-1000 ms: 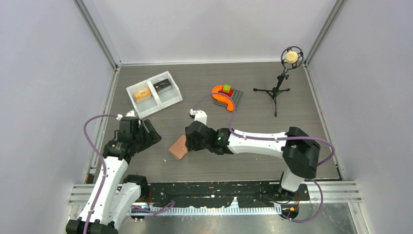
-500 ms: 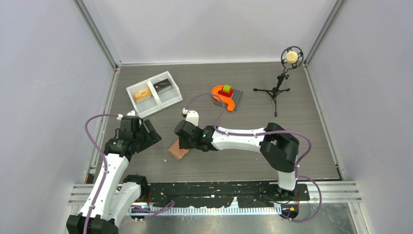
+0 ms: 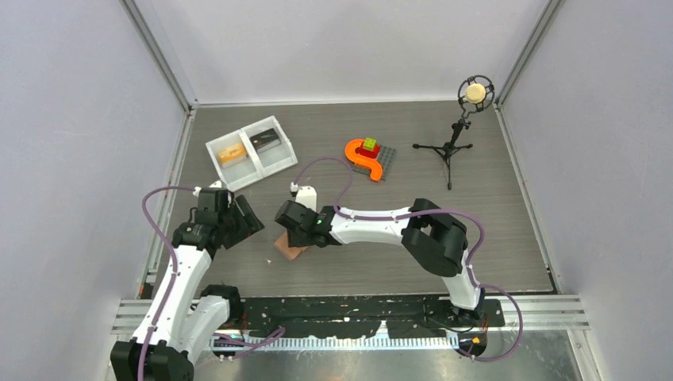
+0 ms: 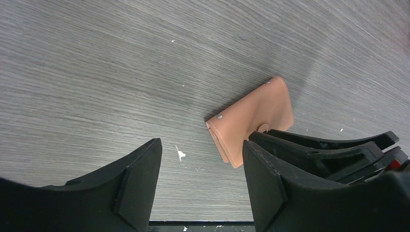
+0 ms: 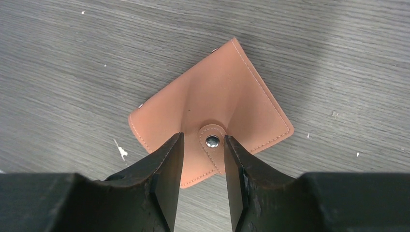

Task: Take the credit cards out of the card holder
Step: Open the card holder at the center of the board.

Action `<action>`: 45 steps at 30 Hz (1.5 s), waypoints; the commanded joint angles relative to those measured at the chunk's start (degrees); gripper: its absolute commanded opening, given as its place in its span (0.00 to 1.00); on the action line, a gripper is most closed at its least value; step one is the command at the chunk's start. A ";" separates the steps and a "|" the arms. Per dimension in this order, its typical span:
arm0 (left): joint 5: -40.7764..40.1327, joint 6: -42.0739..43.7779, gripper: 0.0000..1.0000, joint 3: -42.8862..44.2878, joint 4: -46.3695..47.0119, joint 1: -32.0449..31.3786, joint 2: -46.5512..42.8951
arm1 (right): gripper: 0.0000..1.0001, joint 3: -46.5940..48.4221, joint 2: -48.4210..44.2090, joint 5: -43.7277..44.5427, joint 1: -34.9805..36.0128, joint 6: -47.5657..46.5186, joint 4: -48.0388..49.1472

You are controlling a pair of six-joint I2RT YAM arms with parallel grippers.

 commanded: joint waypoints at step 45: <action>9.26 -0.36 0.76 -4.42 14.66 -15.48 6.34 | 0.05 -39.19 -40.44 -1.18 0.12 -18.22 32.41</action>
